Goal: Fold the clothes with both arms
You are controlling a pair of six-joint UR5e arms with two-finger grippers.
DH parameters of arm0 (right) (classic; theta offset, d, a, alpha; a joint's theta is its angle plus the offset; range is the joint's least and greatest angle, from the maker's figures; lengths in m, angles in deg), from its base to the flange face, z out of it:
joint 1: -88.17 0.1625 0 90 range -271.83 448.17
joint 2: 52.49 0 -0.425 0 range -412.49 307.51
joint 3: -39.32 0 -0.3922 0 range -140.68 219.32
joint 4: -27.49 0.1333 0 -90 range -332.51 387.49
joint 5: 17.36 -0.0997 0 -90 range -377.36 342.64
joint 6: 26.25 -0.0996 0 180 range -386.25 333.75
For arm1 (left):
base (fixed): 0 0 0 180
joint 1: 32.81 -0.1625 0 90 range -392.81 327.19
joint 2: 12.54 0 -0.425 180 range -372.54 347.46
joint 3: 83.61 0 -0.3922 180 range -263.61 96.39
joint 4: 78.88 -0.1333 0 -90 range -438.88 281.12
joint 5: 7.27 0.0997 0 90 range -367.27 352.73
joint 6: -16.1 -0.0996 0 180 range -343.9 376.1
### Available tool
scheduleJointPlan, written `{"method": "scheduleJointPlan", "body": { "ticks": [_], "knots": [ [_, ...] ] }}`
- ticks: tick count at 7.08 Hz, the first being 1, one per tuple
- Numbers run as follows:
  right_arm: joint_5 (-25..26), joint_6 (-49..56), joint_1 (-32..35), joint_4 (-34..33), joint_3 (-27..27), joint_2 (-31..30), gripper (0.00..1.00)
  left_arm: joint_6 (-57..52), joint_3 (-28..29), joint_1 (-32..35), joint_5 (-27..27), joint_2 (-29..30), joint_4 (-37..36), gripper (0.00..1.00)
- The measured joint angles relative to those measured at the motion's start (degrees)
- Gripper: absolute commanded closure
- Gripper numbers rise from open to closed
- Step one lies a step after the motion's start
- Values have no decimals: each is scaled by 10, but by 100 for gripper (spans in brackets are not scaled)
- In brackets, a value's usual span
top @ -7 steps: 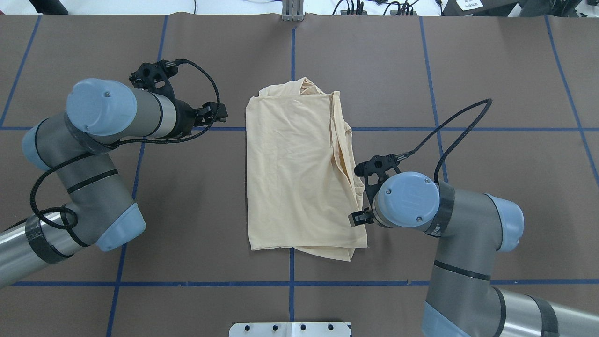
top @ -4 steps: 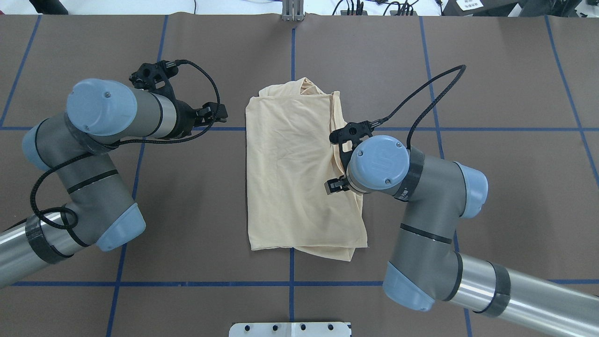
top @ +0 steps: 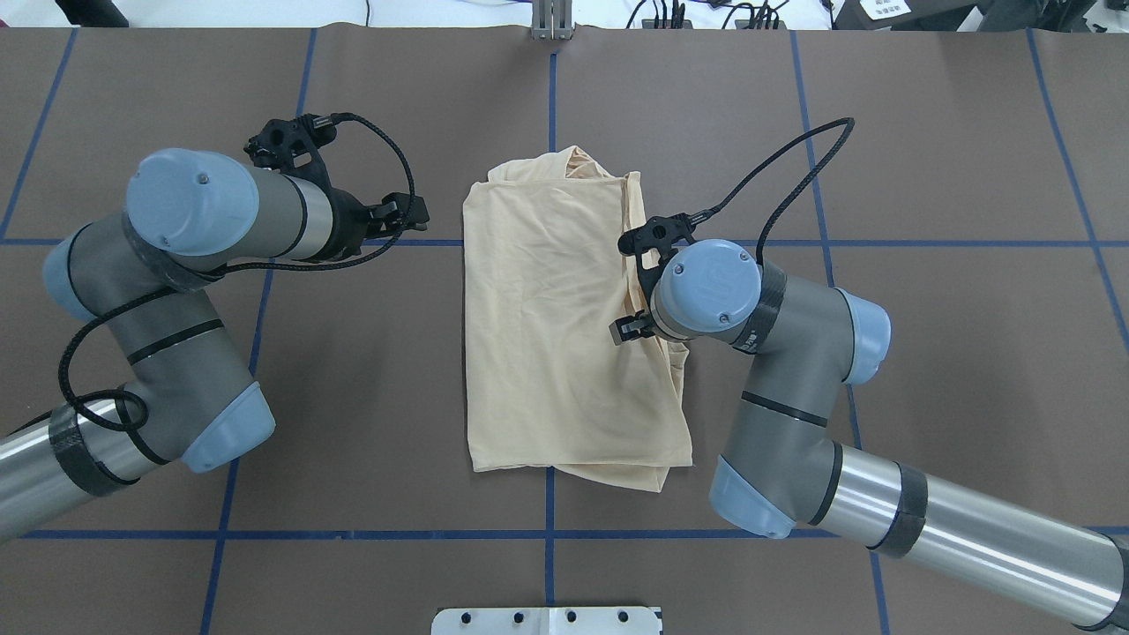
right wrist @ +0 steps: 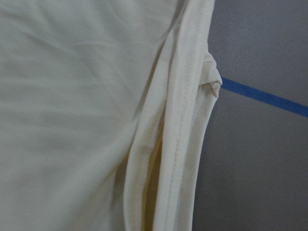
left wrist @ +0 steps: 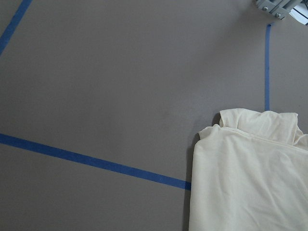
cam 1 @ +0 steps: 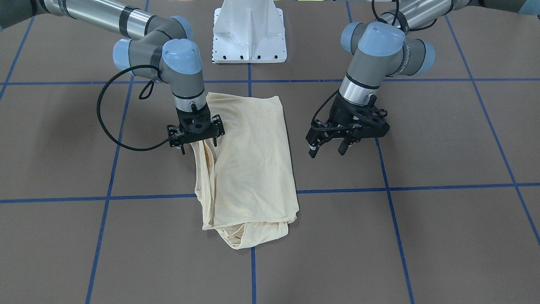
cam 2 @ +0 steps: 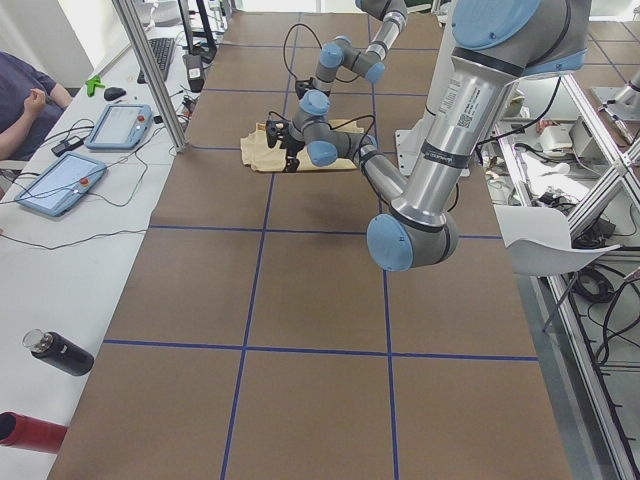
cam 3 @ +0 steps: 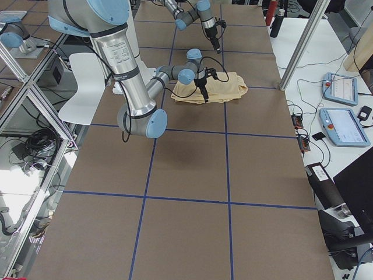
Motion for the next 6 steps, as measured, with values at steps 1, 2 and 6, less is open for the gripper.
{"method": "scheduleJointPlan", "body": {
  "ticks": [1,2,6],
  "knots": [
    [-4,4,3,0,-5,-3,0,1,0,0,0,1,0,0],
    [-11,9,7,0,-10,-5,0,2,0,0,0,2,0,0],
    [-86,75,75,2,-9,-51,0,6,0,0,0,4,-1,0]
  ]
}}
